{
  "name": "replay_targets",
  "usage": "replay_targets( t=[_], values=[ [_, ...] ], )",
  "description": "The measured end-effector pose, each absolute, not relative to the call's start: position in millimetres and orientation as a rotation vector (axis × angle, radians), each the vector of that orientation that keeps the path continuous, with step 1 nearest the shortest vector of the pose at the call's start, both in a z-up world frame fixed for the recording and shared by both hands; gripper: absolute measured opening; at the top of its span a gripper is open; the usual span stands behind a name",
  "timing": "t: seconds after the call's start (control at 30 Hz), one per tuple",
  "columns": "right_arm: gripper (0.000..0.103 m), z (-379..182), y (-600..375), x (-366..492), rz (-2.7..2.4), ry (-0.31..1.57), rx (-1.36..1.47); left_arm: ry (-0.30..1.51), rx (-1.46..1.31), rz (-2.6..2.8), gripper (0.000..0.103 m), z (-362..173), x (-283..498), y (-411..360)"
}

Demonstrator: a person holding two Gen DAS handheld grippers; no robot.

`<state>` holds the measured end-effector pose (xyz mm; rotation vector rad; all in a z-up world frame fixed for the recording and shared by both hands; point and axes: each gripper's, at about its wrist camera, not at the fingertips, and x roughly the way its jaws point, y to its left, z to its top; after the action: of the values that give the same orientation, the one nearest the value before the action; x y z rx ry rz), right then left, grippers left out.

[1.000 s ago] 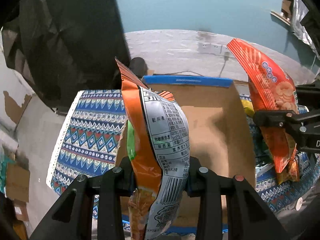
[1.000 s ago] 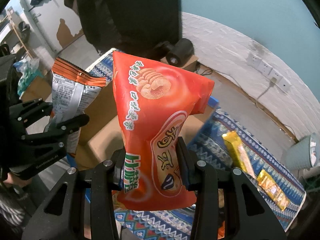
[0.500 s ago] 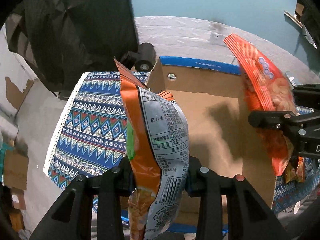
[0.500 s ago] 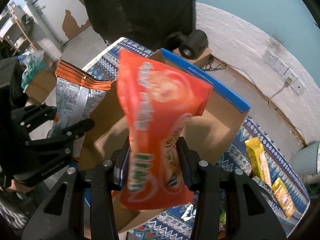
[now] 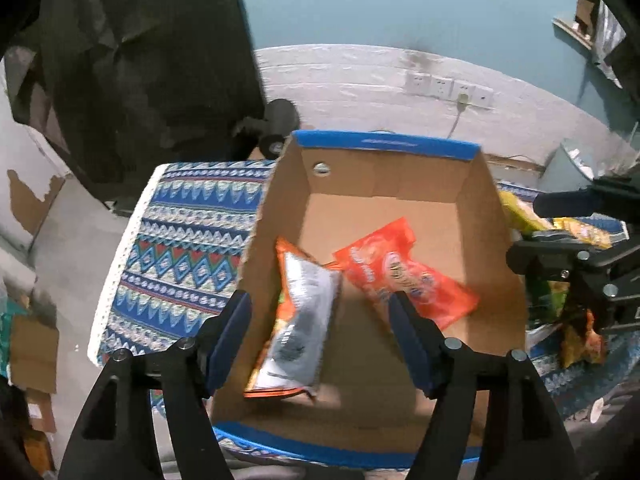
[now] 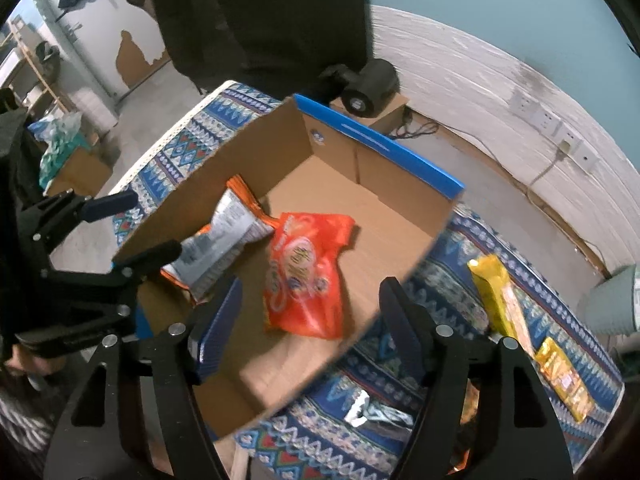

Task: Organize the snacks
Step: 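Open both grippers to drop the bags into the box, then move both grippers back over the snack pile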

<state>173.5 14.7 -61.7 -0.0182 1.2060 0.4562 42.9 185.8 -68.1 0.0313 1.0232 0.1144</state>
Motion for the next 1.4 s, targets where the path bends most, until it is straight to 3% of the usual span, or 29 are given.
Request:
replay_targets(
  t=[0.77, 1.4],
  values=[
    [0.075, -60.9, -136.1, 104.0, 0.258, 1.199, 0.100, 1.032, 0.151, -0.118, 0.075, -61.4, 45.9, 63.1],
    [0.075, -93.8, -233.3, 44.8, 0.096, 1.242, 0.205, 1.152, 0.293, -0.270, 0.075, -111.9, 48.6, -36.4]
  ],
)
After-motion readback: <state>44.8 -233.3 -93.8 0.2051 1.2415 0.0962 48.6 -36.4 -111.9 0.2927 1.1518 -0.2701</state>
